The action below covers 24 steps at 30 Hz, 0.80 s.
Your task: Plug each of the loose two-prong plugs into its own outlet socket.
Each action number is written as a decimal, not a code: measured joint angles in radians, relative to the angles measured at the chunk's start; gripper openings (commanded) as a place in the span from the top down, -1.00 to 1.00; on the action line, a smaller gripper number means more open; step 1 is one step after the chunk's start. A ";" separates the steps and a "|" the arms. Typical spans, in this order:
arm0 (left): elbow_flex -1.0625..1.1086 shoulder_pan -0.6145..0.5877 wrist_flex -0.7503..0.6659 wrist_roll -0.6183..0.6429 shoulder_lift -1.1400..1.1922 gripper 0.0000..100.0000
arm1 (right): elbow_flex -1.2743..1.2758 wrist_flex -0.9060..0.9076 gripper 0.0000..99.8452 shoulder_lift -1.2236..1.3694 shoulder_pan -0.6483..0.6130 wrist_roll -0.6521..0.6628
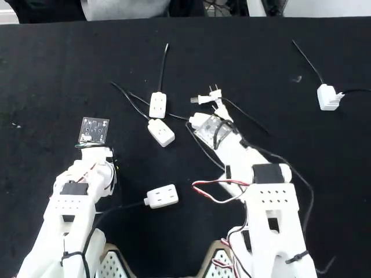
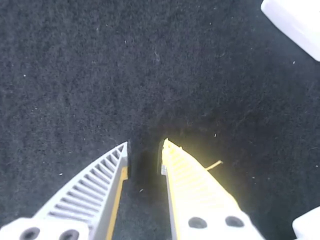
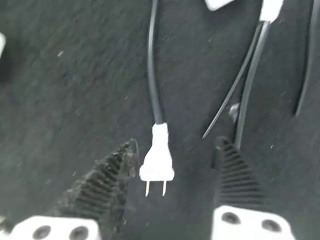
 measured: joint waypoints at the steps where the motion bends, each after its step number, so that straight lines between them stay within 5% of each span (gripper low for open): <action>1: 0.000 0.000 0.000 0.000 0.000 0.76 | 0.026 -0.037 0.67 0.000 0.000 0.003; 19: 0.000 0.000 0.000 0.000 0.000 0.76 | -0.123 -0.092 0.61 0.413 0.012 0.130; 24: 0.000 0.000 0.000 0.000 0.000 0.76 | -0.157 -0.092 0.61 0.488 0.012 0.256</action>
